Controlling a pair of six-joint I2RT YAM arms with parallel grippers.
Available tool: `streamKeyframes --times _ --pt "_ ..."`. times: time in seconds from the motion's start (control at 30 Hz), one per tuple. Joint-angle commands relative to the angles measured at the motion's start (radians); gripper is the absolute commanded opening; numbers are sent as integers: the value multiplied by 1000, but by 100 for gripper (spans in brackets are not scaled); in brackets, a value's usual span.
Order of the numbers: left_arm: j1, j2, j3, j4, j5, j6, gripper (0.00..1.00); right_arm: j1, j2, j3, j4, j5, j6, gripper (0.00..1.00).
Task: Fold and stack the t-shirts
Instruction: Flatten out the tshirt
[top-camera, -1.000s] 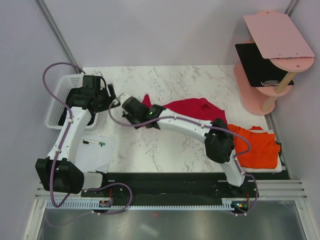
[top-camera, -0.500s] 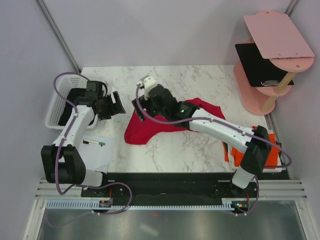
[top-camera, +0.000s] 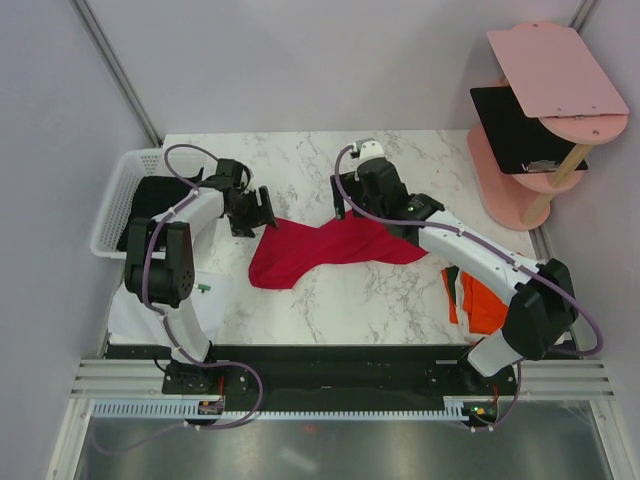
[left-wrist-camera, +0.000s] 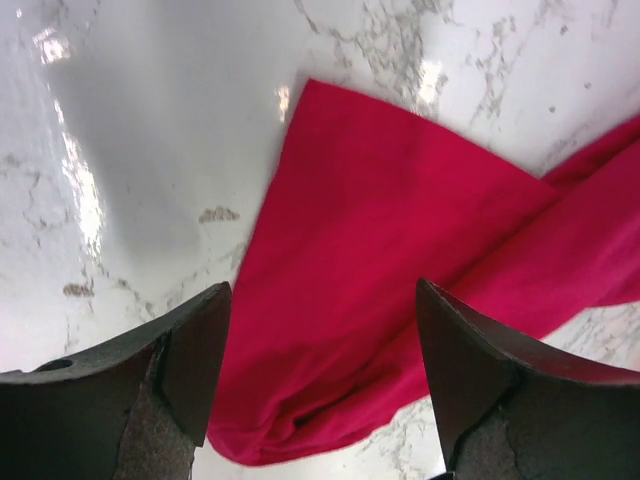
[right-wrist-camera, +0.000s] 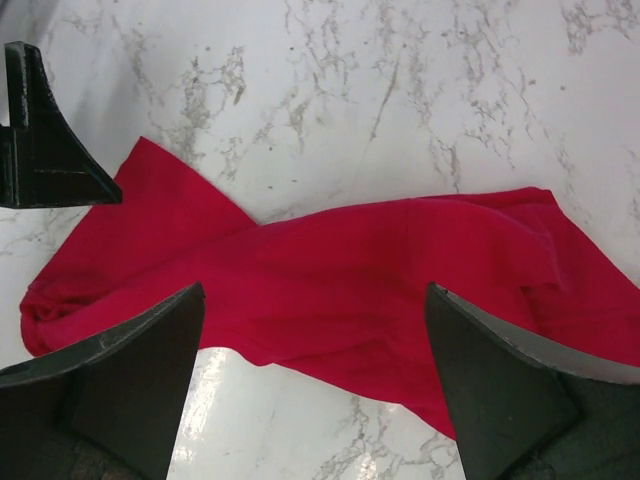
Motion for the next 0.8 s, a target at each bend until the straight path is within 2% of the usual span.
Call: streamKeyframes --times 0.0,0.27,0.33,0.37,0.4,0.47,0.5,0.53,0.77 --pt "-3 69 86 58 -43 -25 81 -49 -90 -28 18 -26 26 97" --pt "-41 218 195 61 -98 -22 80 -115 -137 -71 4 -38 20 97" --pt "-64 239 208 57 -108 -21 75 -135 -142 -76 1 -38 18 97" --pt "-72 258 221 54 -109 -18 71 -144 -145 -79 -6 -35 18 97" --pt "-83 269 228 43 -120 -15 59 -163 -145 -80 -11 -33 20 97" --pt "-112 289 251 28 -129 -10 42 -187 -140 -82 -22 -41 35 97" --pt "-119 311 262 17 -129 -7 20 -212 -139 -83 -23 -49 40 97" --pt "-126 322 271 -4 -125 -5 2 -223 -134 -85 -26 -58 49 97" --pt "-124 223 314 -66 -215 18 2 -305 -65 -109 -46 -124 78 97"
